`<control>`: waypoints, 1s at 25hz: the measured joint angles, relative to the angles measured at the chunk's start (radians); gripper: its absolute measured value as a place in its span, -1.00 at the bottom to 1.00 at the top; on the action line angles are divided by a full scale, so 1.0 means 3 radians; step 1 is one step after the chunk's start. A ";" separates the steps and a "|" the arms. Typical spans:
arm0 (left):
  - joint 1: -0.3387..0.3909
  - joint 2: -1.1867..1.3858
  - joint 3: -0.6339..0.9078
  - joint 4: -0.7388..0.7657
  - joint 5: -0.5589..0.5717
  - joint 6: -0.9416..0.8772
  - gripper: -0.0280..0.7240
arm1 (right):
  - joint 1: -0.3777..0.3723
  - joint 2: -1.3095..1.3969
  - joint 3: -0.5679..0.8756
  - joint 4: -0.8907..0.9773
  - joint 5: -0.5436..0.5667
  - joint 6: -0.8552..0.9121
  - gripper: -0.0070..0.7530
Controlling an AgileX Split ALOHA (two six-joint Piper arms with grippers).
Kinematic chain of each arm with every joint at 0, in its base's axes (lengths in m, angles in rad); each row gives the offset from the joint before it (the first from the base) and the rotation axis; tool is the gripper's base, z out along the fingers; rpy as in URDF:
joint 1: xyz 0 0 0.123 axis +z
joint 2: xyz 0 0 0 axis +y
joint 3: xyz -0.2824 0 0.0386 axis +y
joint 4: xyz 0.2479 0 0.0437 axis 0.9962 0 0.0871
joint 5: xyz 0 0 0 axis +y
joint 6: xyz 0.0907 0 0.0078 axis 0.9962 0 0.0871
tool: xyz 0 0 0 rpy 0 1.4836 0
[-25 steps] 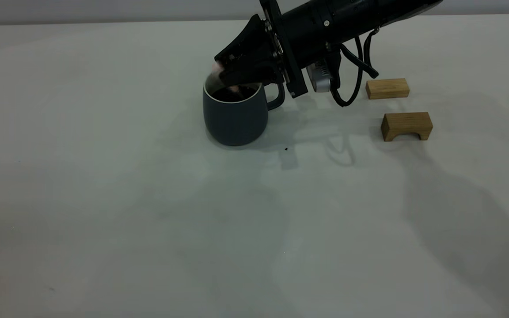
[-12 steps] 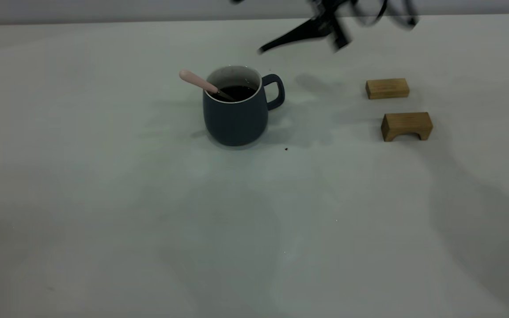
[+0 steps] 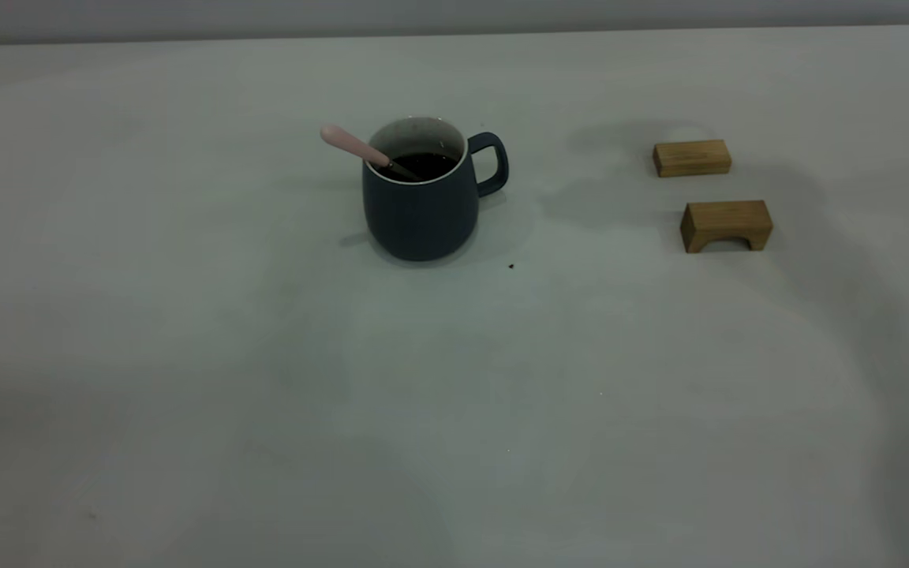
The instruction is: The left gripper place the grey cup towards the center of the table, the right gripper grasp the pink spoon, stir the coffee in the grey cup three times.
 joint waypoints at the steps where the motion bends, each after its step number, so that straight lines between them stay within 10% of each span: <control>1: 0.0000 0.0000 0.0000 0.0000 0.0000 0.0000 0.65 | -0.0014 -0.0105 -0.0003 -0.0064 0.0020 -0.0023 -0.09; 10: 0.0000 0.0000 0.0000 0.0000 0.0000 0.0000 0.65 | -0.0037 -0.1007 0.0326 -0.1011 0.0066 0.0329 -0.46; 25: 0.0000 0.0000 0.0000 0.0000 0.0000 0.0000 0.65 | -0.0037 -0.3565 0.3011 -0.2188 0.0090 0.0476 -0.43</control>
